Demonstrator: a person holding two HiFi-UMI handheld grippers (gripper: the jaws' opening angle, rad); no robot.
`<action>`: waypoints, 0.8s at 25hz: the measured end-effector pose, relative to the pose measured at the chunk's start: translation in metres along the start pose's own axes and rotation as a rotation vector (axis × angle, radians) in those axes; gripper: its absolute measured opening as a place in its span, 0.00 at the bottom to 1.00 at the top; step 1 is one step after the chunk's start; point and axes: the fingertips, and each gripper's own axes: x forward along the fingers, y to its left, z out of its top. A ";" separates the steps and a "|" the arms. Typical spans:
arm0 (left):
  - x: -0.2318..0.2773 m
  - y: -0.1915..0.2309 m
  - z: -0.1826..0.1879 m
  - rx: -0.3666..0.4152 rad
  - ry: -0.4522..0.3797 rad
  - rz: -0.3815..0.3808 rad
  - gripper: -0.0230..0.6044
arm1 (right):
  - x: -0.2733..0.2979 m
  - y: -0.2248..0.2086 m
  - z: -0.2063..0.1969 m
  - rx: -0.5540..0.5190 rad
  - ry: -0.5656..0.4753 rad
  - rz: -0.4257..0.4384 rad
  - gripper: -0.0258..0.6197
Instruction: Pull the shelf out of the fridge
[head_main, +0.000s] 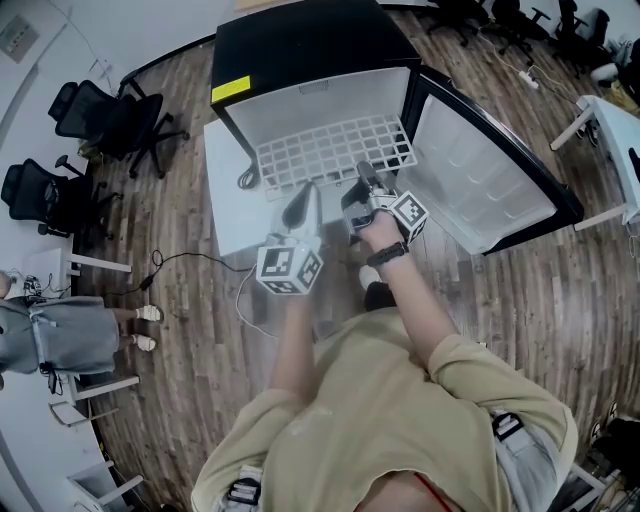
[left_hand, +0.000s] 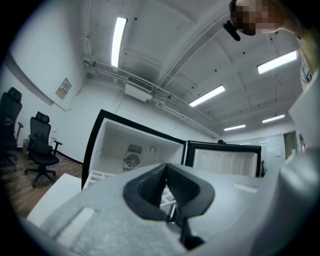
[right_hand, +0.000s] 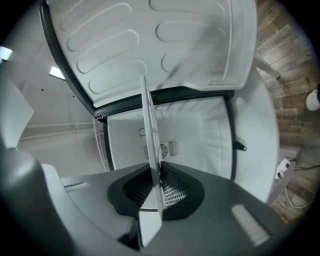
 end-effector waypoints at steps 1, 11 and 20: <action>-0.003 -0.002 -0.001 -0.004 0.002 -0.002 0.04 | -0.008 -0.006 0.001 0.003 -0.003 -0.021 0.09; -0.038 -0.011 -0.025 -0.052 0.037 0.006 0.04 | -0.078 -0.021 0.006 -0.336 0.057 -0.083 0.09; -0.050 -0.008 -0.038 0.008 0.072 0.065 0.04 | -0.103 0.033 0.015 -0.962 0.061 -0.060 0.09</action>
